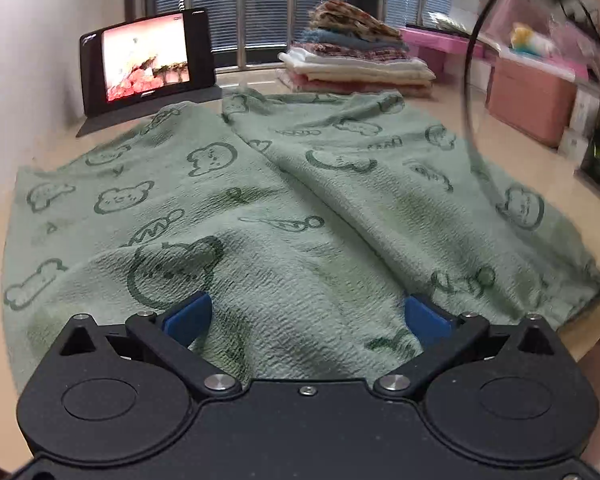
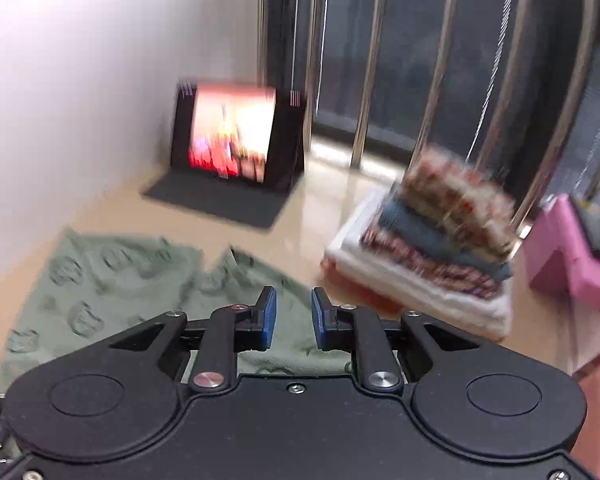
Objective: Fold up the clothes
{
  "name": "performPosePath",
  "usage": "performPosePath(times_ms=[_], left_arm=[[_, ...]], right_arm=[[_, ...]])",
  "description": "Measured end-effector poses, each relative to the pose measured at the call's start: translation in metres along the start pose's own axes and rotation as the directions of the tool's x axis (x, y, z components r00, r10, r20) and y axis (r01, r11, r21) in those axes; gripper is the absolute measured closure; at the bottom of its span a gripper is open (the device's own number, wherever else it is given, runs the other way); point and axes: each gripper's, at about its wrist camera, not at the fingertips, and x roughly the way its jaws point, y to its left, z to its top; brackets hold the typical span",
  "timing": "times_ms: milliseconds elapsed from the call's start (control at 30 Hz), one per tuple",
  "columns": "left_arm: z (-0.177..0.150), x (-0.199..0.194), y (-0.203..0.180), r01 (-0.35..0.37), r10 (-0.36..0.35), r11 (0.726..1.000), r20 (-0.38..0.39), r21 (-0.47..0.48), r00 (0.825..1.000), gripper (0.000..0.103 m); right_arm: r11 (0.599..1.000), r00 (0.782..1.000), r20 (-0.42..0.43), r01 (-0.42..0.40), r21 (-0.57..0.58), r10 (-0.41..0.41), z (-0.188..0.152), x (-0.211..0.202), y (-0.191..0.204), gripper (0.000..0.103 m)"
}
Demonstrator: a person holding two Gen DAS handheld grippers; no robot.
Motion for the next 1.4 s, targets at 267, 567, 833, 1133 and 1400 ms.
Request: performPosePath(times_ms=[267, 567, 833, 1133, 1400], left_arm=[[0.0, 0.0, 0.0, 0.001, -0.001, 1.0, 0.0, 0.0, 1.0, 0.0], [0.004, -0.002, -0.002, 0.004, -0.004, 1.0, 0.002, 0.007, 1.0, 0.0], [0.003, -0.004, -0.003, 0.003, -0.003, 1.0, 0.009, 0.007, 1.0, 0.0], [0.0, -0.005, -0.005, 0.001, -0.001, 1.0, 0.031, 0.002, 1.0, 0.0], [-0.002, -0.006, -0.005, 0.001, -0.001, 1.0, 0.047, 0.004, 0.999, 0.0]], right_arm=[[0.995, 0.991, -0.129, 0.053, 0.079, -0.042, -0.014, 0.098, -0.007, 0.083], [0.973, 0.976, -0.204, 0.121, 0.196, -0.081, -0.03, 0.179, -0.02, 0.085], [0.977, 0.985, -0.086, -0.132, 0.169, 0.148, 0.008, 0.138, 0.043, 0.076], [0.998, 0.981, -0.191, 0.026, 0.056, -0.014, 0.018, 0.198, 0.1, 0.073], [0.966, 0.981, -0.077, -0.162, 0.204, 0.18, 0.055, 0.152, 0.113, 0.064]])
